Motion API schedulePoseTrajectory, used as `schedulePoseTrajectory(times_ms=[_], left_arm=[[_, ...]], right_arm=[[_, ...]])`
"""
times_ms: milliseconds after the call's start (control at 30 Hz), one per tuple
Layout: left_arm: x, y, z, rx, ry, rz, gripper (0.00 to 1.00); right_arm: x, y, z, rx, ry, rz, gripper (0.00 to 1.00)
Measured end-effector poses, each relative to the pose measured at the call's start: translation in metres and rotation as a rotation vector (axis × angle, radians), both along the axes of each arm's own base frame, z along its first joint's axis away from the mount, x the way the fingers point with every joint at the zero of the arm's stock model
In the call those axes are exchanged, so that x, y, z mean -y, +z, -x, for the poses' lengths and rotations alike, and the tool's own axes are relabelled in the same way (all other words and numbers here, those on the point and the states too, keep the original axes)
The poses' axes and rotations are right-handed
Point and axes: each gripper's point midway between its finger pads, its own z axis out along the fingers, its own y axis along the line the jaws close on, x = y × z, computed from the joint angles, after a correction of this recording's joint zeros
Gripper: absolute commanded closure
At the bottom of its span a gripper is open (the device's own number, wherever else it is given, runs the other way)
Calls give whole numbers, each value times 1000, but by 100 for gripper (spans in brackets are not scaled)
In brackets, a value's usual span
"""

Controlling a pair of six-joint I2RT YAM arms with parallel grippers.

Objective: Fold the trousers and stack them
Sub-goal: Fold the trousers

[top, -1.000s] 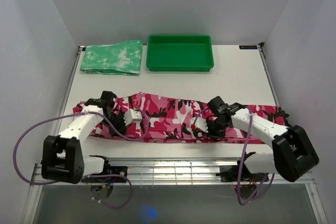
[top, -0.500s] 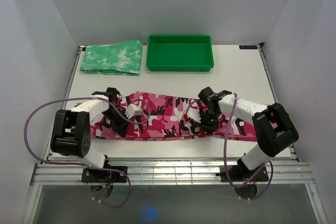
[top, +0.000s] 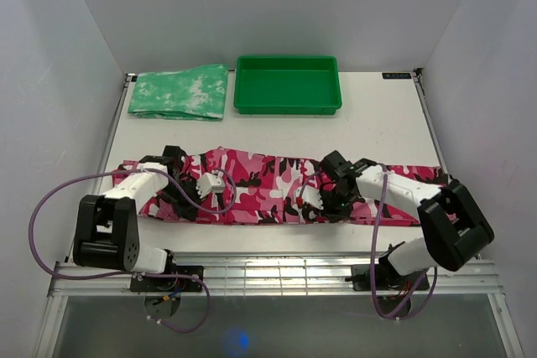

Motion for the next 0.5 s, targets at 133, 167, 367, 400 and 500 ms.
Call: schedulePoseTrajectory(times_ms=[133,167,367,400,500], left_arm=[[2,-4,0,-34,28,3,80],[2,-4,-1,-39,34,2,73],[1,11,-14,-32,74,17,33],[3,20,-20,-14,78,31,32],[15,57,-46,74,97,100,26]], right_arm=[[-7,-8,-7,-62,-27,28,87],[-7,-8,-7,-73,-32,37,82],[-12,-2,-10,-107,-59,57,46],[-13,-1,-12,-108,-63,58,42],[-21,5,-25,-94,-79,52,17]])
